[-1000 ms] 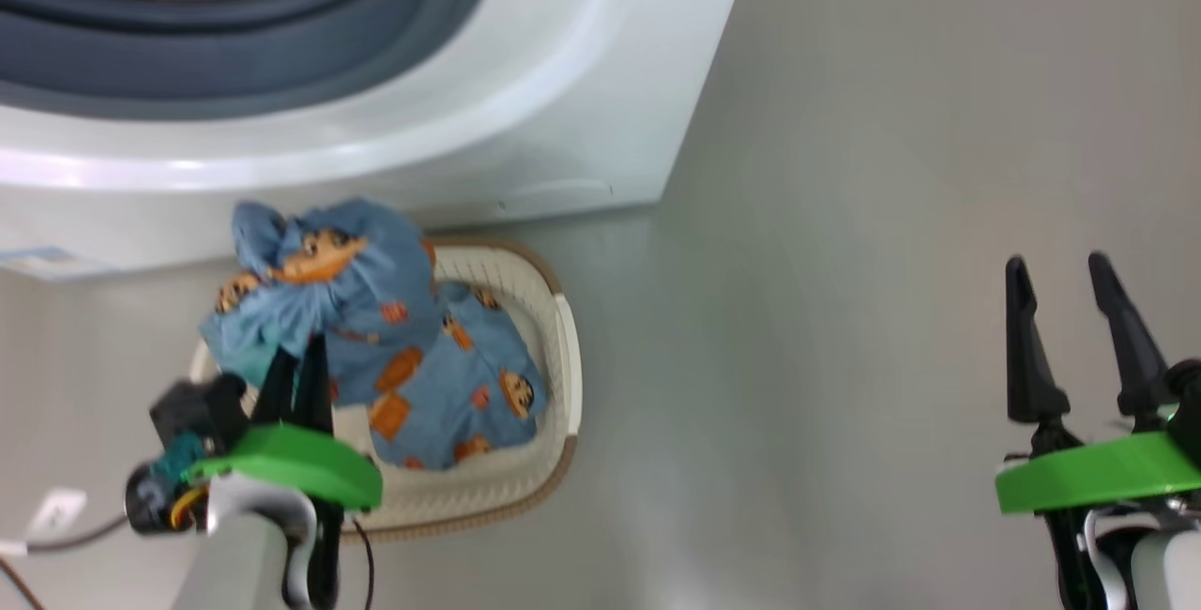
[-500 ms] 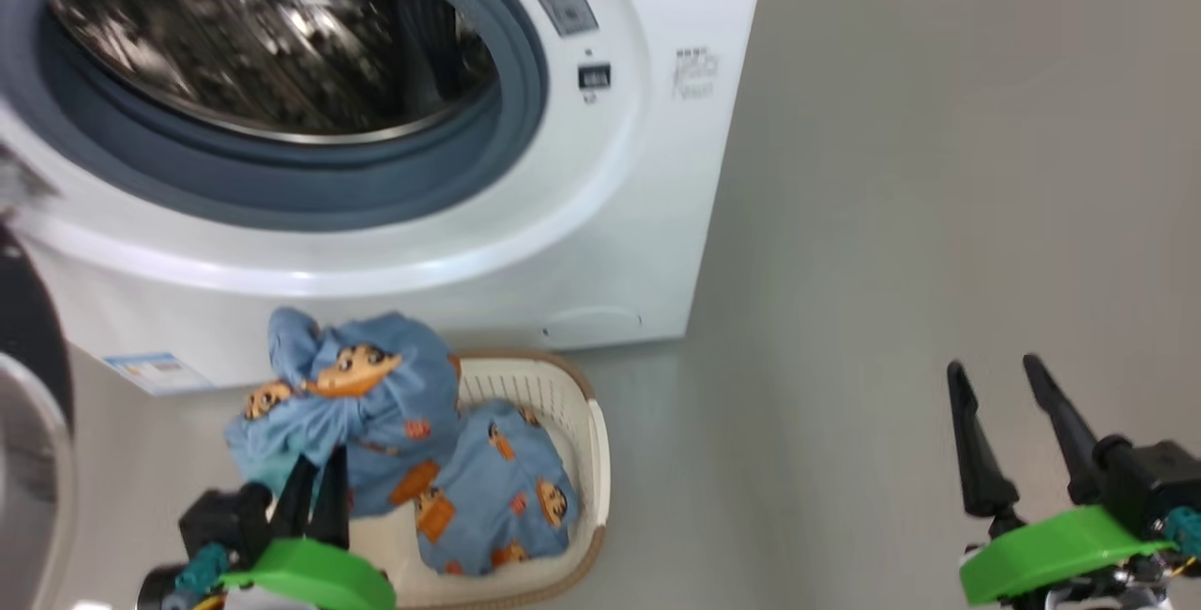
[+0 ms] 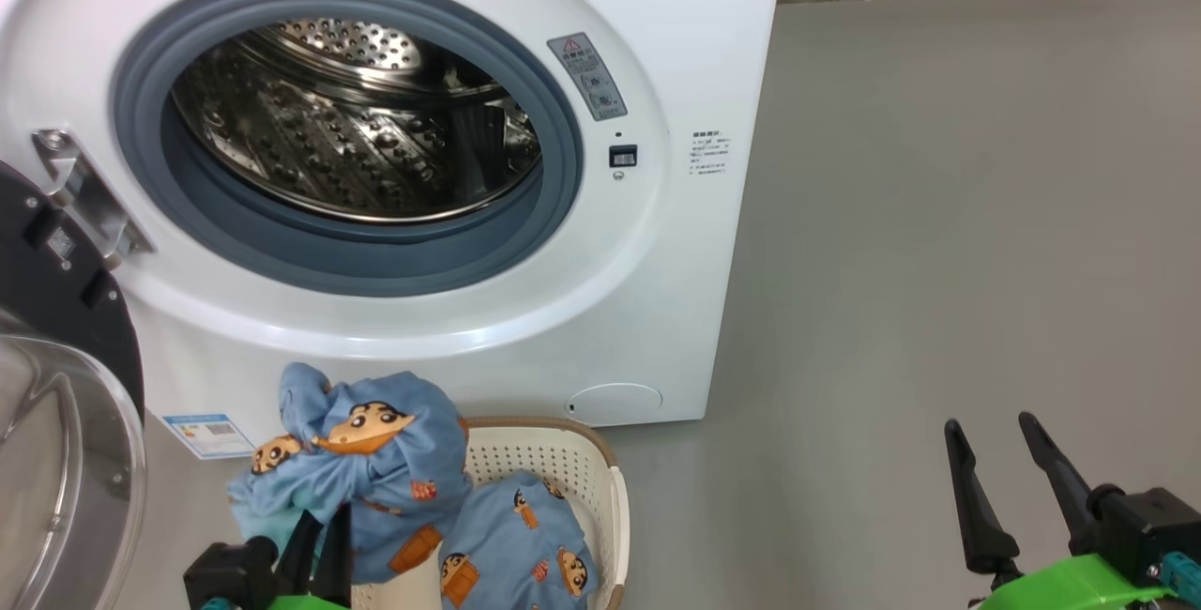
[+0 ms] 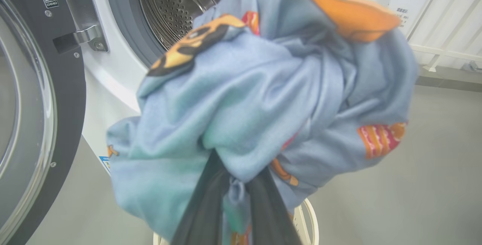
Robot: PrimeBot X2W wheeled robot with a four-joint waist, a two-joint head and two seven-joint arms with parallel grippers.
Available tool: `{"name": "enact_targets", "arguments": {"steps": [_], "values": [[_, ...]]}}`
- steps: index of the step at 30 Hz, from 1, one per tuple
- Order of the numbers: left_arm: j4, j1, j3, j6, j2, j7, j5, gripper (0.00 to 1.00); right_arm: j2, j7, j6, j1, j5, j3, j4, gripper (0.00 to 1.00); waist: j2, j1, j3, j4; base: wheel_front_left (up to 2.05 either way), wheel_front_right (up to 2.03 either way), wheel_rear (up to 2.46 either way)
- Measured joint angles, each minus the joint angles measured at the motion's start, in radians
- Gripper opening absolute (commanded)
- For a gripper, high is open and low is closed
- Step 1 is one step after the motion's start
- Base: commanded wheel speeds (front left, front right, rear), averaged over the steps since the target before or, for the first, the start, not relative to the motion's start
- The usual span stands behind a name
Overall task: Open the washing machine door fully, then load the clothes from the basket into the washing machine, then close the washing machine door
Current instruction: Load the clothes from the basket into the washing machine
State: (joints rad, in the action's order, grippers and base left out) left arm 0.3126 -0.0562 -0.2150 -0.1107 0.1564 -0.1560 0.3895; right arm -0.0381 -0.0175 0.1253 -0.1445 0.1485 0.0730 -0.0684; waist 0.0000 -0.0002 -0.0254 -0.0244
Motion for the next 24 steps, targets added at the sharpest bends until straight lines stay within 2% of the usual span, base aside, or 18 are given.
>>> {"name": "enact_targets", "arguments": {"steps": [24], "values": [[-0.046, 0.021, -0.010, -0.022, 0.012, 0.021, 0.005, 0.00, 0.001, 0.005, 0.000, -0.019, 0.009, 0.007, -0.012, 1.00, 0.0000, 0.0002, -0.008, -0.003, 0.00, 0.00, 0.00]]}}
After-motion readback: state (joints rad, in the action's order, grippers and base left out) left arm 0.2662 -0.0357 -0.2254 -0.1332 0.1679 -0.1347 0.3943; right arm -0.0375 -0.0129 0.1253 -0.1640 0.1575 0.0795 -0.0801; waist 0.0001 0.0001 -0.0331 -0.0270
